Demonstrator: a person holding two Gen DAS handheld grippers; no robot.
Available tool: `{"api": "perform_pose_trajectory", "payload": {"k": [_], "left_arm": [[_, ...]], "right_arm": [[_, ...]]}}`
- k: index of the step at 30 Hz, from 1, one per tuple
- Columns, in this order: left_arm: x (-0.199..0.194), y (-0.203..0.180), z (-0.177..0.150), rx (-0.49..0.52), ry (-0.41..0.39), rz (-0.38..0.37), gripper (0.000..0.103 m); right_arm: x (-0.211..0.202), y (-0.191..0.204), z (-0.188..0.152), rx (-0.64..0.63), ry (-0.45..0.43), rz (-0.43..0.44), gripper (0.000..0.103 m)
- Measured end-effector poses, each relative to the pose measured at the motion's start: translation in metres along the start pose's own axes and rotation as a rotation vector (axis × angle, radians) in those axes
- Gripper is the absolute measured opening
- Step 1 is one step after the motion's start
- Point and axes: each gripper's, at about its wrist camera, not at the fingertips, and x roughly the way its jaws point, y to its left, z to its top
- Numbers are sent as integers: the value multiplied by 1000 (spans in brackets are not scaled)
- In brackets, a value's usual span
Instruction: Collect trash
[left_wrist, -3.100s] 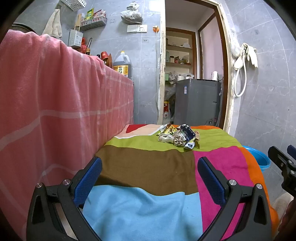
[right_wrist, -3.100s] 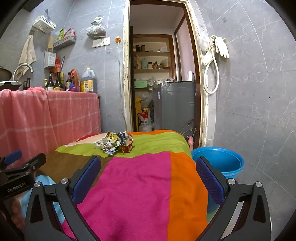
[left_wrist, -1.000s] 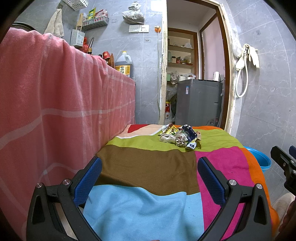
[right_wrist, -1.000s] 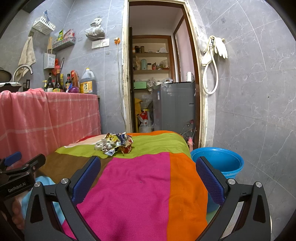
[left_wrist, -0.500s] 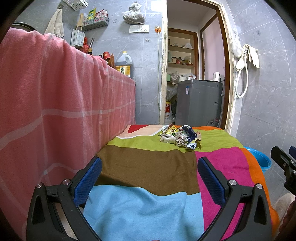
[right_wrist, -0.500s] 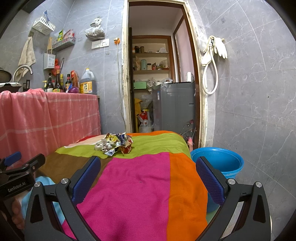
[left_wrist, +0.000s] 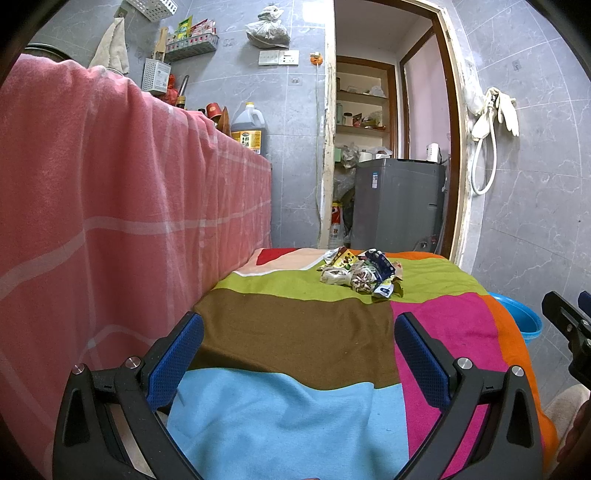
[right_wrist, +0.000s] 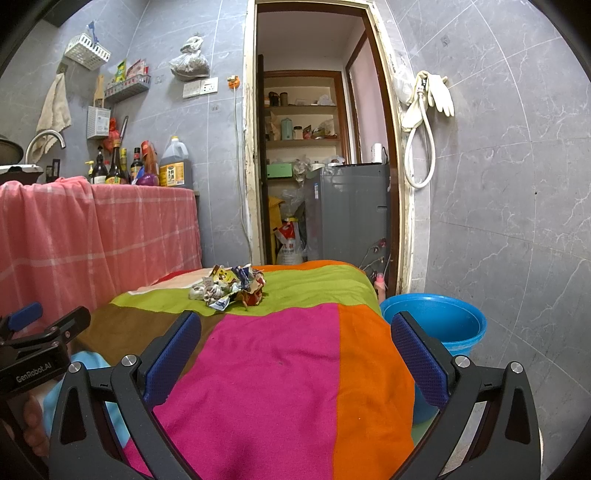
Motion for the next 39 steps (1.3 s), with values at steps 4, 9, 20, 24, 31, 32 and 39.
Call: {"api": "perform_pose_trajectory", "payload": {"k": [4, 9, 20, 24, 31, 32, 39], "left_arm": [[-1, 6, 3, -6, 0, 4, 101], [4, 8, 8, -9, 3, 12, 101], [44, 17, 36, -46, 43, 25, 101], [68, 20, 46, -65, 87, 19, 101], [116, 21, 61, -87, 188, 33, 101], [125, 20, 63, -89, 214, 35, 101], [162, 12, 78, -80, 263, 15, 101]], "right_arm": [[-3, -2, 3, 1, -1, -1, 103], [-2, -1, 10, -4, -1, 16, 103], [39, 0, 37, -37, -18, 77, 103], [66, -4, 49, -38, -13, 79, 103], [118, -7, 65, -47, 36, 93, 103], [125, -8, 66, -49, 47, 96, 103], [187, -10, 70, -22, 175, 134, 103]]}}
